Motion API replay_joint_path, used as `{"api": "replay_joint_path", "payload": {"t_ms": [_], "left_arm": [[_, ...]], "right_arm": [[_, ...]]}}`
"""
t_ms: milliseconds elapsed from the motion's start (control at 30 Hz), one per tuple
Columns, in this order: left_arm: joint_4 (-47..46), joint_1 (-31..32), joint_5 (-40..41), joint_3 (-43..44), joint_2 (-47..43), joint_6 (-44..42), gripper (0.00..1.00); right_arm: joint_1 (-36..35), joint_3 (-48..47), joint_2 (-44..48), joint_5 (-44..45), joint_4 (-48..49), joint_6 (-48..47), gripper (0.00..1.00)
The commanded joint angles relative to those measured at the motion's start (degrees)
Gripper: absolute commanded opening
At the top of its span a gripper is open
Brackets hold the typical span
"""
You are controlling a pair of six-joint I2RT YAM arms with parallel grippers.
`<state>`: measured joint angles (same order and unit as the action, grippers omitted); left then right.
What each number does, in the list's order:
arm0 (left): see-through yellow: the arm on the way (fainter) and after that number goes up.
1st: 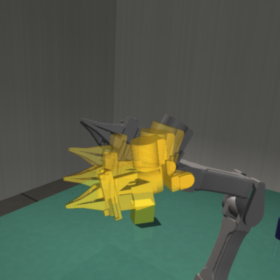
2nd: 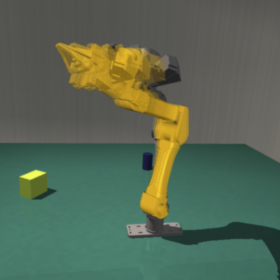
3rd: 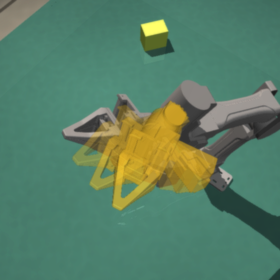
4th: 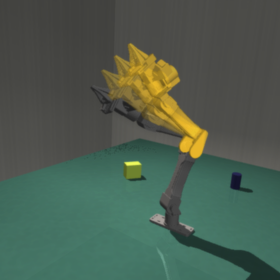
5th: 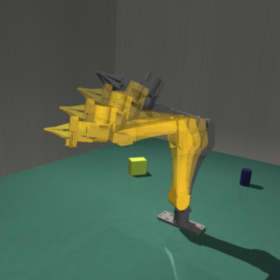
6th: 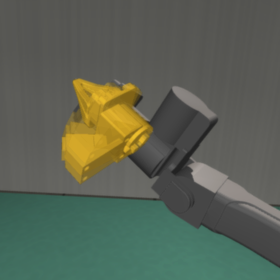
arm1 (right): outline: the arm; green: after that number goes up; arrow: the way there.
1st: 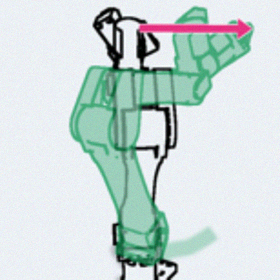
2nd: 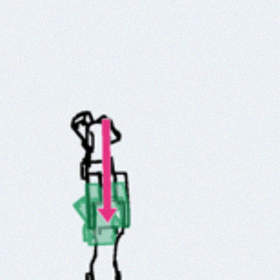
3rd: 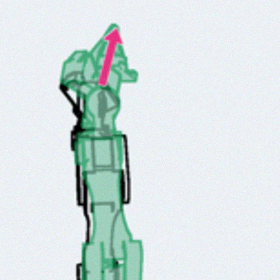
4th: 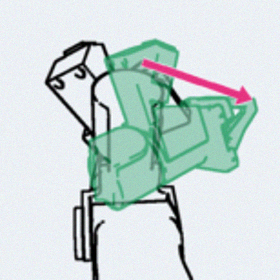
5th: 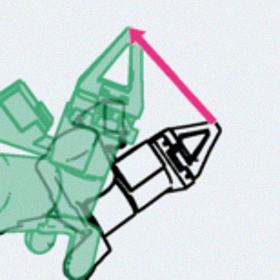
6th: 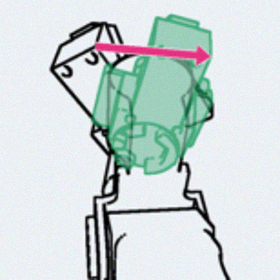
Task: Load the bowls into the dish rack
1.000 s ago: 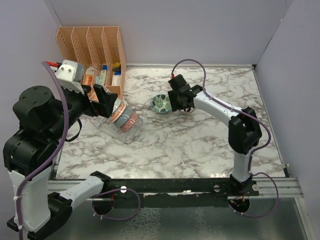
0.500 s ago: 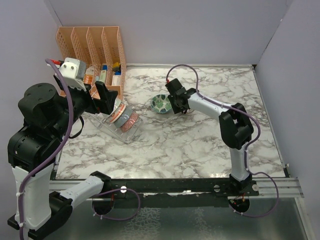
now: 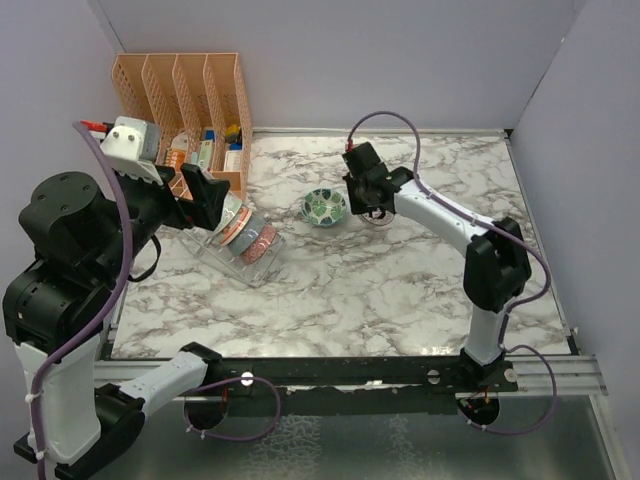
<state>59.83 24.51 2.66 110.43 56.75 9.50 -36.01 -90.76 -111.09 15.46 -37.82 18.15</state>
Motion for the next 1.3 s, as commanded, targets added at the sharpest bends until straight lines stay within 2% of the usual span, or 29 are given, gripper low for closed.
{"api": "replay_joint_path", "payload": {"t_ms": [0,67,133,267,400,533,667,767,1033,1267], "left_arm": [[0.21,0.36,-0.47,2.75,-0.69,-0.5,0.99],[0.16,0.42,-1.27,3.72,-0.49,-0.49,0.99],[0.12,0.36,-2.09,4.81,-0.25,-0.35,0.99],[-0.26,0.36,-3.56,6.08,-0.04,0.01,0.99],[-0.91,0.39,-5.31,6.2,-0.07,0.8,0.99],[-1.27,0.39,-5.22,6.72,-0.55,1.02,0.99],[-1.3,0.37,-4.58,7.45,-1.04,0.84,0.99],[-1.2,0.36,-4.25,7.62,-1.4,1.03,0.99],[0.22,0.37,-3.2,7.77,-2.41,0.78,0.99],[0.48,0.41,-3.57,7.4,-2.46,-0.04,0.99]], "right_arm": [[-0.18,-1.83,13.43,-16.33,7.74,8.05,0.01],[-0.79,1.29,17.26,-24.81,17.03,14.62,0.01],[-2.04,6.47,20.48,-30.71,30.4,23.18,0.01],[-6.95,13.66,20.58,-33.14,56.98,38.83,0.01],[-12.22,9.54,13.54,-30.8,74.22,45.45,0.01],[-16.05,0.01,2.55,-28.4,87.62,51.9,0.01],[-18.6,-8.82,-7.5,-25.16,93.4,58.35,0.01],[-20.02,-12.43,-12.34,-22.06,94.25,61.37,0.01],[-21.02,-12.59,-19.74,-15.84,99.01,69.68,0.01],[-21.47,-13.0,-20.6,-14.32,94.81,70.39,0.01]]}}
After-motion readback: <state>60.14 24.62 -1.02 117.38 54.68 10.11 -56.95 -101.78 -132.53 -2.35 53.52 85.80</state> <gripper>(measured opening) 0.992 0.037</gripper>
